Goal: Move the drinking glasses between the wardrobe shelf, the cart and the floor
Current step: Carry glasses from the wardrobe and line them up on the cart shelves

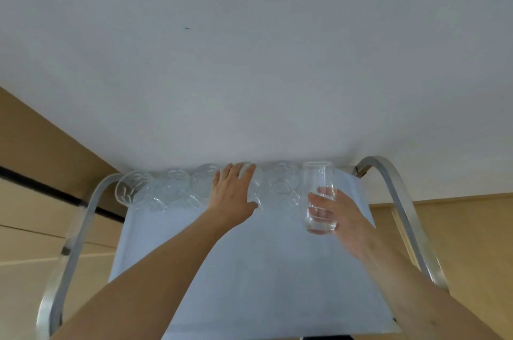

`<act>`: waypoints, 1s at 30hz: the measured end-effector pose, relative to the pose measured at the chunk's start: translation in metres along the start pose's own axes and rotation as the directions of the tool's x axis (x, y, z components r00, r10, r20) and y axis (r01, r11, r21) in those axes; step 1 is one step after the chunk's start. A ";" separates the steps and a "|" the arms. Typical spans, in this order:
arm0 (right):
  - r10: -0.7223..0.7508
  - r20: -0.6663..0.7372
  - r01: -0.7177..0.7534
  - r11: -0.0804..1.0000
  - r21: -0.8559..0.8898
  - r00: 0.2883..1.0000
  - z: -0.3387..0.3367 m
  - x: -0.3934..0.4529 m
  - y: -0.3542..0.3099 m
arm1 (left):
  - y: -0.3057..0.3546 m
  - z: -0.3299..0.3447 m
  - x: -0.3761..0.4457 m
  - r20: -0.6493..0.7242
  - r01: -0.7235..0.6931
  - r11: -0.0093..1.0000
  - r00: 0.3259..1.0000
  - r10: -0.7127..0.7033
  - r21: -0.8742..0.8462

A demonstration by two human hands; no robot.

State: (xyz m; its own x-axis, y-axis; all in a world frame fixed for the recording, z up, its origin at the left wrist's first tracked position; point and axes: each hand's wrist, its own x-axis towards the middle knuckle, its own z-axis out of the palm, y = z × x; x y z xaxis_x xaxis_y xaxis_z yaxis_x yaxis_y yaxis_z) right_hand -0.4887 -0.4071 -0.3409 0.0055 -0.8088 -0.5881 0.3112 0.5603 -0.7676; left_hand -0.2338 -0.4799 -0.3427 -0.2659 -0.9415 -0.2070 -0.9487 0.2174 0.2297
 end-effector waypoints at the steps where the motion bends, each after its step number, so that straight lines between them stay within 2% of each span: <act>1: -0.003 0.017 0.003 1.000 0.008 1.000 0.009 -0.007 0.002 | -0.008 -0.003 -0.007 -0.008 0.003 1.000 1.000 -0.003 -0.007; 4: -0.031 0.085 0.029 0.999 0.034 0.996 0.045 -0.032 0.014 | -0.033 -0.011 -0.037 -0.036 0.001 1.000 0.999 -0.002 -0.028; 8: -0.055 0.065 0.053 0.998 0.021 0.996 0.086 -0.059 0.036 | -0.064 -0.011 -0.076 -0.078 -0.022 0.998 0.997 0.017 -0.065; 13: -0.030 0.089 0.026 0.999 0.047 0.996 0.131 -0.095 0.080 | -0.097 0.006 -0.132 -0.032 -0.011 0.994 0.999 0.008 -0.105; 15: 0.003 0.045 -0.004 0.999 0.035 0.999 0.147 -0.107 0.097 | -0.111 0.017 -0.153 0.001 0.000 0.993 1.000 0.000 -0.117; 21: 0.076 -0.043 -0.080 0.994 -0.078 0.996 0.163 -0.127 0.143 | -0.129 0.060 -0.206 0.058 0.068 0.978 0.997 -0.058 -0.197; 30: 0.095 0.008 -0.093 0.985 -0.145 0.995 0.141 -0.164 0.211 | -0.115 0.121 -0.285 0.092 0.141 0.961 0.988 -0.122 -0.239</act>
State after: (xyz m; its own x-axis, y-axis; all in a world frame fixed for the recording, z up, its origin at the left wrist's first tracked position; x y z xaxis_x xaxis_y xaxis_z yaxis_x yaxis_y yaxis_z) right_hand -0.2903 -0.1811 -0.3702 0.0431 -0.7531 -0.6565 0.1681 0.6532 -0.7383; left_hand -0.0700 -0.2049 -0.4252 -0.1628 -0.9332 -0.3203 -0.9080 0.0147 0.4186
